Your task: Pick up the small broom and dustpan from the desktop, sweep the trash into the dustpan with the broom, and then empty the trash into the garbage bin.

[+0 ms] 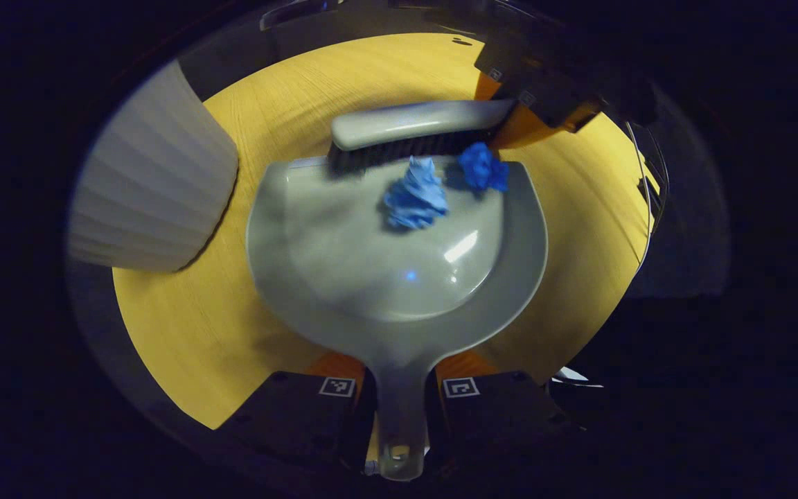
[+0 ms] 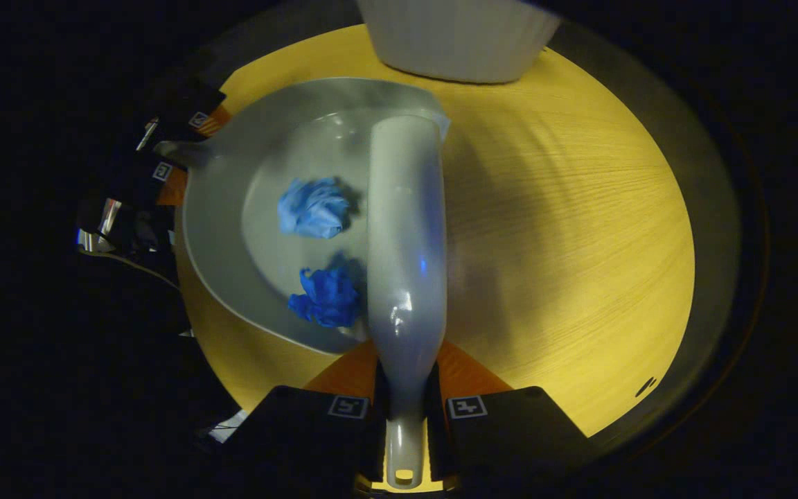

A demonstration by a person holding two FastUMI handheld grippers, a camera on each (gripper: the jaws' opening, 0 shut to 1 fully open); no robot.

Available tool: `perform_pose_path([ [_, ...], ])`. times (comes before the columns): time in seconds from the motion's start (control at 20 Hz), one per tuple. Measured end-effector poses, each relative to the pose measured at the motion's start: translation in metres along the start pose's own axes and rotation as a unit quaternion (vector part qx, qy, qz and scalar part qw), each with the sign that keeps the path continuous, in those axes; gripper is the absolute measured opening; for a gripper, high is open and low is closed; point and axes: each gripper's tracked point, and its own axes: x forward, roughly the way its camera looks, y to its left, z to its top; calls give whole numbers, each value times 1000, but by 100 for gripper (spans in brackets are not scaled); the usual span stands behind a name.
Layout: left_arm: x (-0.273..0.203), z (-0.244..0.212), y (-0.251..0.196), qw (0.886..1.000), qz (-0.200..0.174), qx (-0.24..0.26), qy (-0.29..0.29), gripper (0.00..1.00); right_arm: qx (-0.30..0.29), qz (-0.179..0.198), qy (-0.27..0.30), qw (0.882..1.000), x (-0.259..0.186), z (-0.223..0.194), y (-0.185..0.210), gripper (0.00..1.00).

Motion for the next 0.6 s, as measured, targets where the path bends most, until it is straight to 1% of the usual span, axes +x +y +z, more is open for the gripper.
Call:
perform_pose_path([
  [0.05, -4, -1, 2, 1000, 3, 4, -7, 29, 15, 3, 5, 1000, -6, 7, 5, 27],
  [0.1, -6, -1, 2, 1000, 4, 7, -11, 29, 31, 6, 9, 999, -2, 0, -1, 28],
  [0.2, -13, 1, -2, 1000, -4, -2, -24, 30, 74, 6, 4, 997, -16, 11, -7, 27],
  [0.25, -19, 2, -4, 999, -14, -11, -35, 29, 99, 0, -6, 995, -22, 14, -15, 19],
  [0.3, -28, 4, -4, 998, -24, -20, -45, 30, 124, -5, -20, 992, -28, 18, -24, 19],
  [0.35, -21, -2, -2, 998, -32, -29, -54, 30, 148, -8, -35, 988, -36, 20, -32, 27],
  [0.45, -32, -4, 2, 996, -44, -42, -73, 30, 193, -18, -61, 979, -53, 17, -50, 27],
  [0.5, -38, -5, 3, 994, -50, -47, -81, 30, 213, -22, -71, 974, -54, 8, -60, 36],
  [0.55, -43, -7, 5, 993, -53, -48, -89, 30, 233, -25, -83, 969, -58, 0, -69, 36],
  [0.6, -52, -9, 9, 993, -50, -44, -96, 30, 250, -30, -91, 963, -54, -12, -76, 28],
])
